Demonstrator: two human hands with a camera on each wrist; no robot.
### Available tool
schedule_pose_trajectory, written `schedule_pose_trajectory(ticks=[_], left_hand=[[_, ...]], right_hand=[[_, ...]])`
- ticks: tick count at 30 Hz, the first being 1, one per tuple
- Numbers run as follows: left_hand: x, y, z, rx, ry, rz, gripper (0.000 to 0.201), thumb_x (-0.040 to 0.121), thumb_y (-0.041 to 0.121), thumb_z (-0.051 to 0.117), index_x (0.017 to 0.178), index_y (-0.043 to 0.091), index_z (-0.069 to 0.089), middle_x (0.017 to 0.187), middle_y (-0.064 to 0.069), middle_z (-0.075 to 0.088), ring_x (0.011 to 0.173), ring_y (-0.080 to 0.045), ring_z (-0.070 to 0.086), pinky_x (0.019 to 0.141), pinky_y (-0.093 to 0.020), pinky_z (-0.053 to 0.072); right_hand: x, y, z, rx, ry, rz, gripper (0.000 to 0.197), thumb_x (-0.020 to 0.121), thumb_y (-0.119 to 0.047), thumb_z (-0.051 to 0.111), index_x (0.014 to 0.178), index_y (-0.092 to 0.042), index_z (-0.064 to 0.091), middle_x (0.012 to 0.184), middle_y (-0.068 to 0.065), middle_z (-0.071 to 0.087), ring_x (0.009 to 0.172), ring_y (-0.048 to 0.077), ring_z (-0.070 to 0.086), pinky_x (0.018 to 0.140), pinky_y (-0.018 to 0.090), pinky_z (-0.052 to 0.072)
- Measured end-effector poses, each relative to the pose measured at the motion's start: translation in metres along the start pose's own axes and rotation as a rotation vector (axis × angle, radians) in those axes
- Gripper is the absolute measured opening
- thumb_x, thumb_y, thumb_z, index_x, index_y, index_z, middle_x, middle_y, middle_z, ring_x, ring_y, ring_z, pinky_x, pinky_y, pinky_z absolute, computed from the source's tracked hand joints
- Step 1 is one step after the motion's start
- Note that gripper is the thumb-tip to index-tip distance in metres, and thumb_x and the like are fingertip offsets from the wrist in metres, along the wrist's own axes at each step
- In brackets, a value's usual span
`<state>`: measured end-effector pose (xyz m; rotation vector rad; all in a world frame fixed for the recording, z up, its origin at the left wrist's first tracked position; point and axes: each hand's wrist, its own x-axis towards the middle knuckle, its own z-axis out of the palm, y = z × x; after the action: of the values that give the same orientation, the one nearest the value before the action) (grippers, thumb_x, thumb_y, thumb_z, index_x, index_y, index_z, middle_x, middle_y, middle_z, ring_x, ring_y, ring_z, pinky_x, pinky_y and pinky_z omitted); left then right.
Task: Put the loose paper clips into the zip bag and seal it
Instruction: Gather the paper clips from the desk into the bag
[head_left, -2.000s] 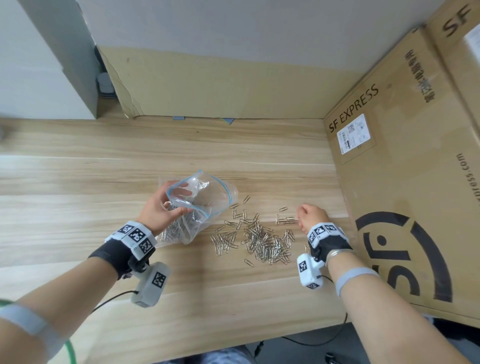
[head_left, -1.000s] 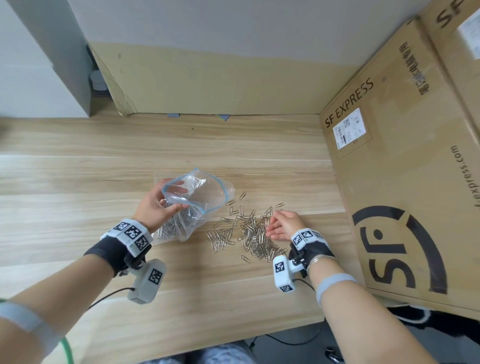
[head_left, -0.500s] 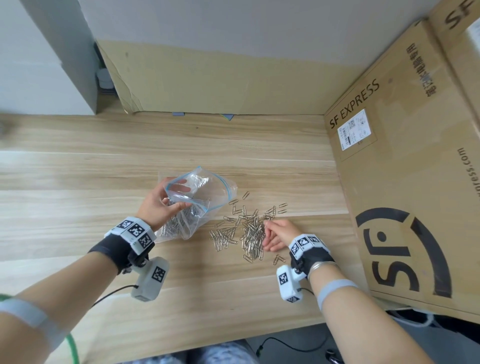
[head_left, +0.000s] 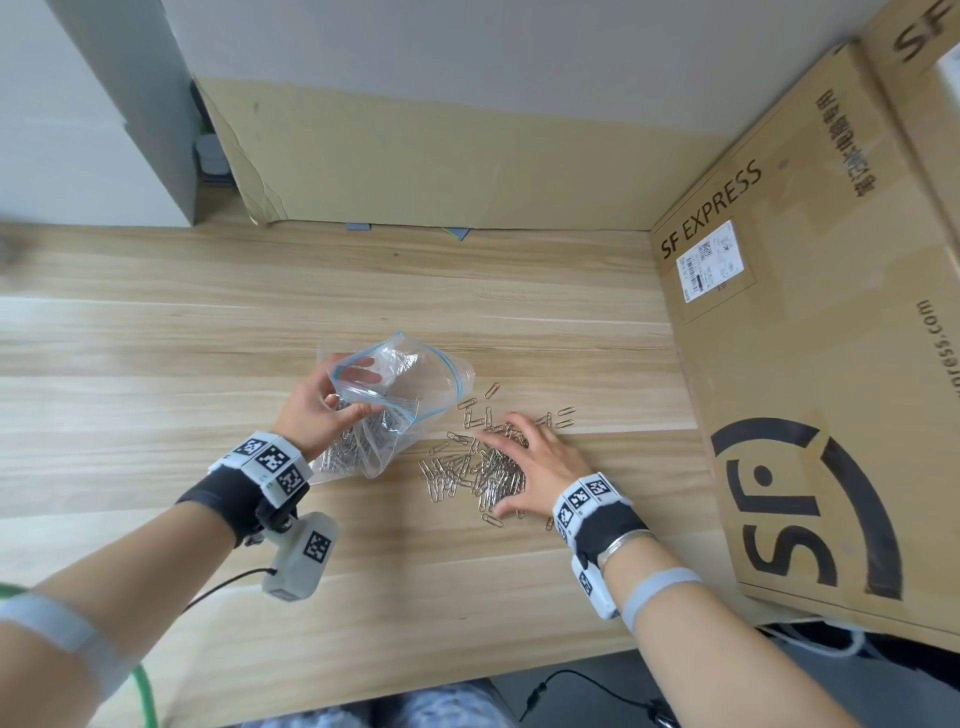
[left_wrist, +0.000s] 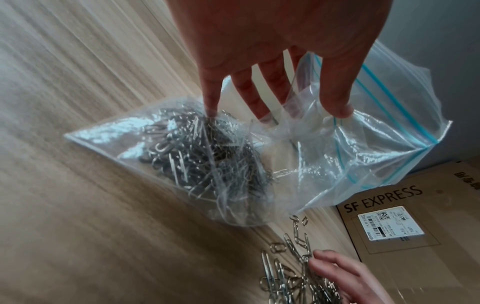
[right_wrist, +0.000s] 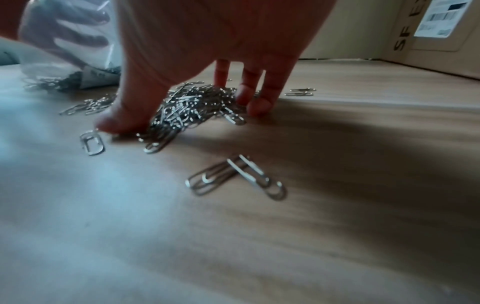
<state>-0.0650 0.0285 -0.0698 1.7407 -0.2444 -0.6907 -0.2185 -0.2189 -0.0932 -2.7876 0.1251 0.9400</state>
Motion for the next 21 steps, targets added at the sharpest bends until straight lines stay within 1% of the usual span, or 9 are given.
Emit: schedule_pose_trajectory(ticks=[3, 5, 7, 9, 11, 13, 15, 18, 21], left_hand=[[0.0, -0.001, 0.0, 0.002, 0.004, 0.003, 0.045, 0.07, 0.004, 0.07, 0.107, 0.021, 0.053, 0.097, 0.008, 0.062, 0.087, 0.011, 0.058, 0.094, -0.028, 0.042], [0.0, -0.001, 0.0, 0.005, 0.006, 0.0, 0.045, 0.07, 0.004, 0.07, 0.109, 0.02, 0.053, 0.097, 0.008, 0.063, 0.092, 0.005, 0.058, 0.095, -0.03, 0.041], [0.001, -0.002, 0.0, 0.003, 0.006, -0.003, 0.044, 0.07, 0.005, 0.07, 0.106, 0.025, 0.053, 0.098, 0.008, 0.063, 0.092, 0.005, 0.058, 0.095, -0.03, 0.041], [0.001, -0.002, -0.001, -0.004, 0.006, -0.004, 0.044, 0.07, 0.005, 0.07, 0.105, 0.025, 0.053, 0.097, 0.008, 0.063, 0.088, 0.01, 0.059, 0.094, -0.029, 0.041], [0.001, -0.002, -0.001, -0.011, 0.009, -0.006, 0.045, 0.07, 0.004, 0.07, 0.11, 0.018, 0.053, 0.097, 0.007, 0.063, 0.087, 0.013, 0.058, 0.092, -0.026, 0.042], [0.001, -0.002, -0.001, -0.026, 0.016, -0.005, 0.046, 0.07, 0.002, 0.07, 0.111, 0.014, 0.052, 0.097, 0.006, 0.063, 0.086, 0.013, 0.058, 0.09, -0.022, 0.042], [0.001, -0.002, -0.001, -0.033, 0.016, -0.002, 0.044, 0.071, 0.001, 0.069, 0.108, 0.017, 0.053, 0.096, 0.006, 0.063, 0.085, 0.013, 0.058, 0.088, -0.02, 0.043], [0.002, -0.003, -0.001, -0.029, 0.018, 0.007, 0.044, 0.07, 0.001, 0.069, 0.106, 0.02, 0.053, 0.096, 0.007, 0.062, 0.085, 0.014, 0.058, 0.084, -0.014, 0.043], [0.003, -0.004, 0.0, -0.036, 0.017, 0.015, 0.044, 0.071, -0.001, 0.069, 0.108, 0.017, 0.052, 0.095, 0.007, 0.062, 0.084, 0.015, 0.058, 0.077, -0.004, 0.044]], right_hand=[[0.002, -0.003, 0.0, -0.024, 0.037, -0.073, 0.073, 0.071, -0.058, 0.061, 0.133, -0.047, 0.025, 0.149, -0.004, 0.016, 0.135, 0.022, 0.024, 0.101, 0.045, 0.042], [0.002, -0.004, -0.002, -0.011, 0.093, -0.115, 0.057, 0.08, -0.05, 0.057, 0.131, -0.036, 0.038, 0.145, -0.001, 0.027, 0.131, 0.021, 0.032, 0.105, 0.041, 0.038], [0.004, -0.004, -0.005, 0.017, 0.13, -0.132, 0.046, 0.085, -0.041, 0.055, 0.128, -0.027, 0.046, 0.138, 0.001, 0.037, 0.124, 0.02, 0.041, 0.1, 0.034, 0.04], [0.007, -0.006, -0.007, 0.075, 0.158, -0.133, 0.037, 0.087, -0.032, 0.055, 0.122, -0.02, 0.053, 0.132, 0.003, 0.044, 0.115, 0.022, 0.049, 0.094, 0.033, 0.045], [0.009, -0.007, -0.009, 0.135, 0.191, -0.129, 0.031, 0.087, -0.025, 0.057, 0.116, -0.015, 0.058, 0.124, 0.005, 0.051, 0.108, 0.024, 0.054, 0.09, 0.036, 0.048], [0.01, -0.007, -0.01, 0.209, 0.212, -0.097, 0.025, 0.087, -0.021, 0.057, 0.111, -0.015, 0.061, 0.12, 0.004, 0.054, 0.104, 0.022, 0.056, 0.089, 0.037, 0.048], [0.01, -0.006, -0.012, 0.284, 0.221, -0.059, 0.02, 0.087, -0.019, 0.058, 0.106, -0.016, 0.063, 0.115, 0.002, 0.057, 0.1, 0.02, 0.058, 0.089, 0.036, 0.049], [0.009, -0.003, -0.017, 0.358, 0.248, -0.034, 0.017, 0.084, -0.017, 0.062, 0.1, -0.015, 0.065, 0.11, 0.004, 0.063, 0.095, 0.021, 0.062, 0.091, 0.038, 0.049], [0.005, -0.003, -0.026, 0.412, 0.28, -0.018, 0.016, 0.082, -0.015, 0.064, 0.098, -0.013, 0.067, 0.109, 0.005, 0.066, 0.092, 0.014, 0.061, 0.094, 0.03, 0.046]])
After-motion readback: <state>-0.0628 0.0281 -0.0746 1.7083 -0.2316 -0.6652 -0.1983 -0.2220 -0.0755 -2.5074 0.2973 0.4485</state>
